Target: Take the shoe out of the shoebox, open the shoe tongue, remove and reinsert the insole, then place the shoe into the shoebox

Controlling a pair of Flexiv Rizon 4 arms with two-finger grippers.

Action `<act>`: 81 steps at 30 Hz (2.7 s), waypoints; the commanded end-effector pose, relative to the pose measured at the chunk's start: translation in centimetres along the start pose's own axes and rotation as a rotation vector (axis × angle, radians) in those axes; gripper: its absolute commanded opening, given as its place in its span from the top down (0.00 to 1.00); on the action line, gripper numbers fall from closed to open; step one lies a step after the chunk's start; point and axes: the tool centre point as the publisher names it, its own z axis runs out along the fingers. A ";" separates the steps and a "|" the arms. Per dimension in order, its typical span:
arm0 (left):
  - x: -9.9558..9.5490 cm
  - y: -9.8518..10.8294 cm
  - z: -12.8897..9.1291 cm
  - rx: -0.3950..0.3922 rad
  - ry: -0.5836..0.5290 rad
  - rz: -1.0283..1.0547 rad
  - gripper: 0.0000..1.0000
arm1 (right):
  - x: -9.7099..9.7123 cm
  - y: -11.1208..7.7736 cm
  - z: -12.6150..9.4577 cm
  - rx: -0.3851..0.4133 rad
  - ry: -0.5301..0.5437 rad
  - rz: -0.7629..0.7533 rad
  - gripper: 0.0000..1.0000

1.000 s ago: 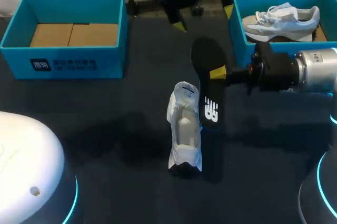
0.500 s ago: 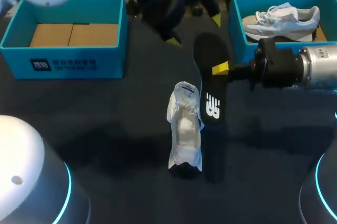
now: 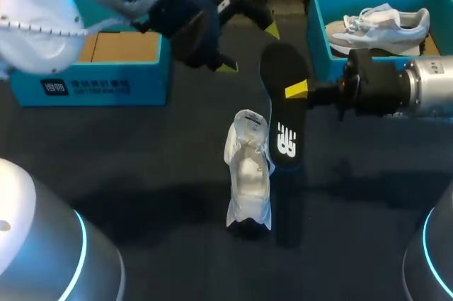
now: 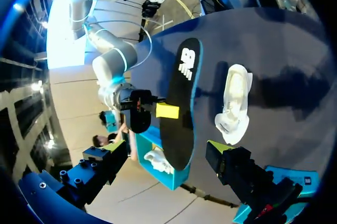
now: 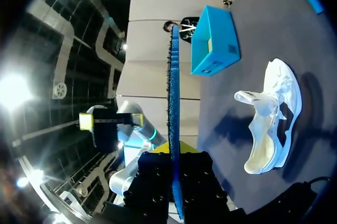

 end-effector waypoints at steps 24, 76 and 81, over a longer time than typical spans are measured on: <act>4.6 -0.6 1.9 -0.050 -0.968 0.007 0.00 | 3.5 -0.8 0.3 0.001 -0.001 -0.005 1.00; 2.0 -1.5 4.8 -0.016 -0.952 -0.022 0.25 | 2.6 -1.8 3.7 0.059 -0.064 0.059 1.00; 2.2 -1.4 4.9 -0.016 -0.946 -0.029 0.39 | 2.6 -1.8 3.7 0.058 -0.064 0.058 1.00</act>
